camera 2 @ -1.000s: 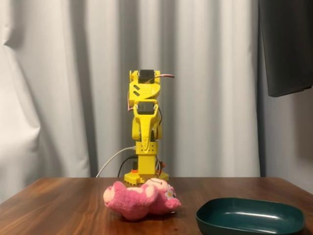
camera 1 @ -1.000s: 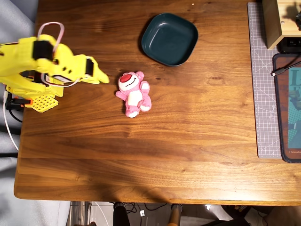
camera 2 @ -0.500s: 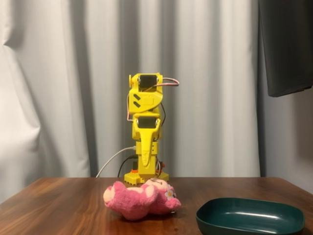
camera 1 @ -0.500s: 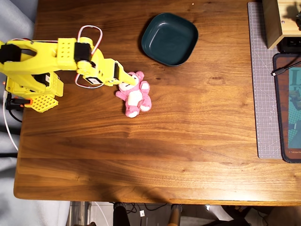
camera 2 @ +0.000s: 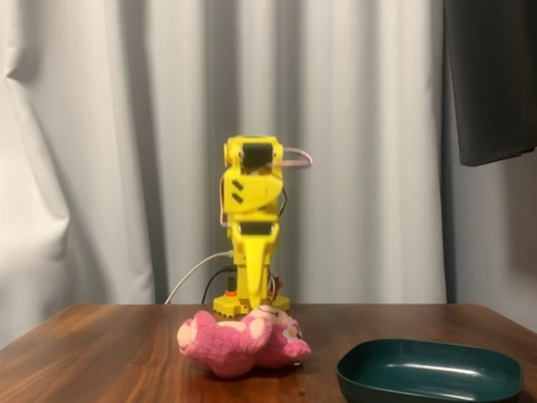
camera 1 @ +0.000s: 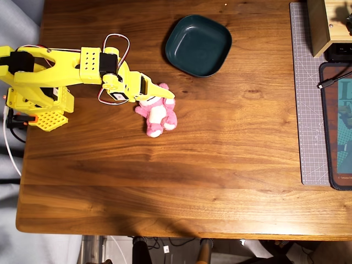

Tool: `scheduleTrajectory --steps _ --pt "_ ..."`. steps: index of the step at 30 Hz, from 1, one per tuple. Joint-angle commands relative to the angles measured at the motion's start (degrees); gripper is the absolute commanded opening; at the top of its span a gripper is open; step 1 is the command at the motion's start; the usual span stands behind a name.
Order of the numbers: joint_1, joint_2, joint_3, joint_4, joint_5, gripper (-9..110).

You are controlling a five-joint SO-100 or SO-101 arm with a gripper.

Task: Grasp a strawberry bear and put it in the bin.

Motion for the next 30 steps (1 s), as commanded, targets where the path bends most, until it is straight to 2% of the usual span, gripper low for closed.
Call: scheduleTrajectory --steps 1,16,30 --pt "-0.79 -1.76 0.09 -2.72 0.53 49" --pt "-4.31 -5.27 3.69 -7.65 0.53 49" --pt "-2.20 -11.69 -2.20 -6.50 1.14 49"
